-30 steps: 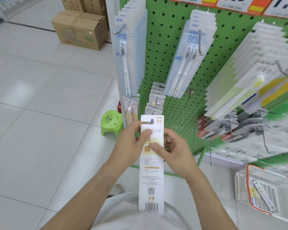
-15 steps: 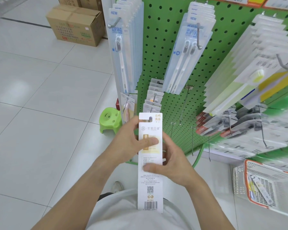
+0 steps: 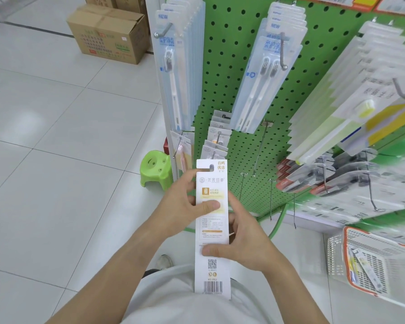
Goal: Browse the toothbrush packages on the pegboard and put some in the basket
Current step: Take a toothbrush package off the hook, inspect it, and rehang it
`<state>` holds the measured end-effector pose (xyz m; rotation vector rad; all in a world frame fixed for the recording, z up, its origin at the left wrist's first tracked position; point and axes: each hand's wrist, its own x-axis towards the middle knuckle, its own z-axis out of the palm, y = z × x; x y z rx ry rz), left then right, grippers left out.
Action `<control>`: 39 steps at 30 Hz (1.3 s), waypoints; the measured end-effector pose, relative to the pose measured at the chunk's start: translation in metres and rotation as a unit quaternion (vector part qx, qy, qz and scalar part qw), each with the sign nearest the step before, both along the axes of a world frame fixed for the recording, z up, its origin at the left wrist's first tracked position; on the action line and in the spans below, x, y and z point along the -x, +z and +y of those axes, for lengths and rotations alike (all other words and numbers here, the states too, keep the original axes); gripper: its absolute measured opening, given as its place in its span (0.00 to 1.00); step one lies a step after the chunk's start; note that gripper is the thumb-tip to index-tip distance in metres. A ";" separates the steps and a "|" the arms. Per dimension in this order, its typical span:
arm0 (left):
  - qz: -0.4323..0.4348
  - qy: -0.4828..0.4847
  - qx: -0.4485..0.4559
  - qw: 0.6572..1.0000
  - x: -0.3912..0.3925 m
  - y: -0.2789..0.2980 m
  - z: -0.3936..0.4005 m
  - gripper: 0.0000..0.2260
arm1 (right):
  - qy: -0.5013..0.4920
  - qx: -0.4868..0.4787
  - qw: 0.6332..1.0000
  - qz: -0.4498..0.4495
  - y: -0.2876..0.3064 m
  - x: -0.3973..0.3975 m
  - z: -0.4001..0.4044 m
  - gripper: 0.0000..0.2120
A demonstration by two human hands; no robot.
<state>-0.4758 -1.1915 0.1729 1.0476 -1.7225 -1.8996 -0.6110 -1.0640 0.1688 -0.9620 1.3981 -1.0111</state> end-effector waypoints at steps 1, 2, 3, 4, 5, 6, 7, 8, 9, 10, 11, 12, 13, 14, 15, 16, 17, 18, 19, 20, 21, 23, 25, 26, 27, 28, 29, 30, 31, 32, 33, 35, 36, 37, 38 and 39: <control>-0.002 -0.007 -0.003 1.000 -0.002 -0.001 0.002 0.27 | 0.004 -0.005 1.000 -0.001 -0.001 0.000 0.002 0.53; -0.007 -0.011 -0.004 1.000 -0.004 -0.002 0.003 0.27 | 0.009 -0.009 1.000 -0.001 -0.002 0.000 0.004 0.54; -0.014 -0.018 -0.006 1.000 -0.006 -0.003 0.003 0.27 | 0.015 -0.010 1.000 0.000 -0.003 -0.001 0.007 0.55; -0.019 -0.027 -0.008 0.999 -0.008 -0.004 0.003 0.27 | 0.019 -0.011 1.000 0.000 -0.003 -0.002 0.009 0.55; -0.023 -0.040 -0.008 0.999 -0.010 -0.005 0.004 0.26 | 0.019 -0.012 1.000 -0.007 -0.003 -0.002 0.011 0.55; -0.025 -0.054 -0.011 0.998 -0.010 -0.006 0.006 0.25 | 0.018 -0.014 1.000 -0.016 -0.003 -0.002 0.013 0.55; -0.026 -0.065 -0.013 0.997 -0.011 -0.005 0.009 0.25 | 0.016 -0.016 0.999 -0.024 -0.004 -0.002 0.014 0.55; -0.027 -0.068 -0.011 0.997 -0.011 -0.004 0.012 0.24 | 0.019 -0.018 0.999 -0.031 -0.004 -0.001 0.016 0.55; -0.028 -0.060 -0.001 0.998 -0.010 -0.003 0.014 0.23 | 0.026 -0.019 0.999 -0.036 -0.005 0.001 0.017 0.55; -0.027 -0.044 0.010 0.999 -0.010 -0.002 0.016 0.23 | 0.037 -0.022 0.998 -0.041 -0.006 0.003 0.018 0.54; -0.025 -0.024 0.020 0.999 -0.008 -0.001 0.018 0.23 | 0.047 -0.024 0.998 -0.044 -0.006 0.004 0.019 0.53; -0.021 -0.003 0.026 0.999 -0.007 -0.002 0.019 0.23 | 0.054 -0.026 0.997 -0.046 -0.006 0.006 0.020 0.51; -0.015 0.014 0.029 0.999 -0.006 -0.002 0.019 0.23 | 0.052 -0.026 0.997 -0.052 -0.007 0.006 0.021 0.48; -0.011 0.023 0.030 0.999 -0.004 -0.002 0.019 0.23 | 0.042 -0.024 0.997 -0.060 -0.007 0.006 0.021 0.45; -0.004 0.024 0.024 0.999 -0.003 -0.002 0.020 0.24 | 0.027 -0.018 0.997 -0.070 -0.008 0.005 0.022 0.42; 0.006 0.018 0.013 1.000 -0.002 -0.002 0.021 0.26 | 0.006 -0.011 0.997 -0.077 -0.010 0.004 0.022 0.40; 0.016 0.011 0.003 1.000 -0.001 -0.002 0.022 0.28 | -0.016 -0.002 0.996 -0.084 -0.012 0.002 0.021 0.37; 0.021 0.009 0.001 1.000 0.000 -0.002 0.023 0.29 | -0.036 0.007 0.995 -0.090 -0.013 0.001 0.021 0.35; 0.023 0.019 0.007 1.000 0.000 -0.002 0.024 0.30 | -0.050 0.014 0.994 -0.097 -0.015 0.000 0.020 0.34; 0.027 0.042 0.014 0.999 0.001 -0.002 0.024 0.29 | -0.057 0.019 0.993 -0.104 -0.016 0.000 0.020 0.33; 0.033 0.071 0.018 0.997 0.001 -0.001 0.024 0.29 | -0.057 0.022 0.992 -0.108 -0.017 0.001 0.020 0.34; 0.046 0.110 0.021 0.993 0.002 0.001 0.024 0.28 | -0.046 0.021 0.993 -0.105 -0.017 0.004 0.020 0.36; 0.053 0.120 0.017 0.991 0.004 0.004 0.025 0.28 | -0.046 0.016 0.994 -0.095 -0.018 0.008 0.021 0.37; 0.053 0.119 0.013 0.991 0.005 0.005 0.026 0.27 | -0.052 0.014 0.994 -0.091 -0.018 0.009 0.021 0.36; 0.046 0.114 0.013 0.992 0.006 0.006 0.026 0.27 | -0.064 0.018 0.994 -0.092 -0.018 0.010 0.021 0.35; 0.033 0.105 0.018 0.994 0.005 0.006 0.027 0.25 | -0.080 0.025 0.992 -0.098 -0.018 0.009 0.021 0.32; 0.017 0.093 0.024 0.995 0.005 0.007 0.028 0.24 | -0.100 0.036 0.989 -0.105 -0.018 0.009 0.021 0.29; 0.004 0.083 0.027 0.996 0.005 0.008 0.028 0.22 | -0.118 0.049 0.986 -0.107 -0.018 0.008 0.021 0.25; -0.005 0.080 0.027 0.996 0.004 0.008 0.029 0.21 | -0.131 0.062 0.984 -0.104 -0.018 0.007 0.021 0.22; -0.010 0.082 0.027 0.996 0.004 0.009 0.030 0.20 | -0.135 0.069 0.983 -0.100 -0.017 0.008 0.022 0.20; -0.016 0.089 0.027 0.996 0.004 0.009 0.030 0.20 | -0.130 0.072 0.984 -0.096 -0.017 0.009 0.022 0.20; -0.036 0.108 0.042 0.993 0.004 0.010 0.031 0.23 | -0.100 0.070 0.988 -0.097 -0.015 0.012 0.023 0.22; -0.052 0.118 0.061 0.990 0.003 0.008 0.030 0.25 | -0.080 0.069 0.990 -0.090 -0.015 0.013 0.024 0.25; -0.069 0.122 0.086 0.986 0.003 0.007 0.030 0.27 | -0.066 0.068 0.993 -0.070 -0.014 0.014 0.024 0.27; -0.083 0.117 0.113 0.983 0.002 0.006 0.030 0.28 | -0.061 0.067 0.995 -0.036 -0.012 0.013 0.023 0.30; -0.092 0.103 0.138 0.981 0.002 0.007 0.031 0.28 | -0.062 0.067 0.996 0.014 -0.012 0.011 0.023 0.33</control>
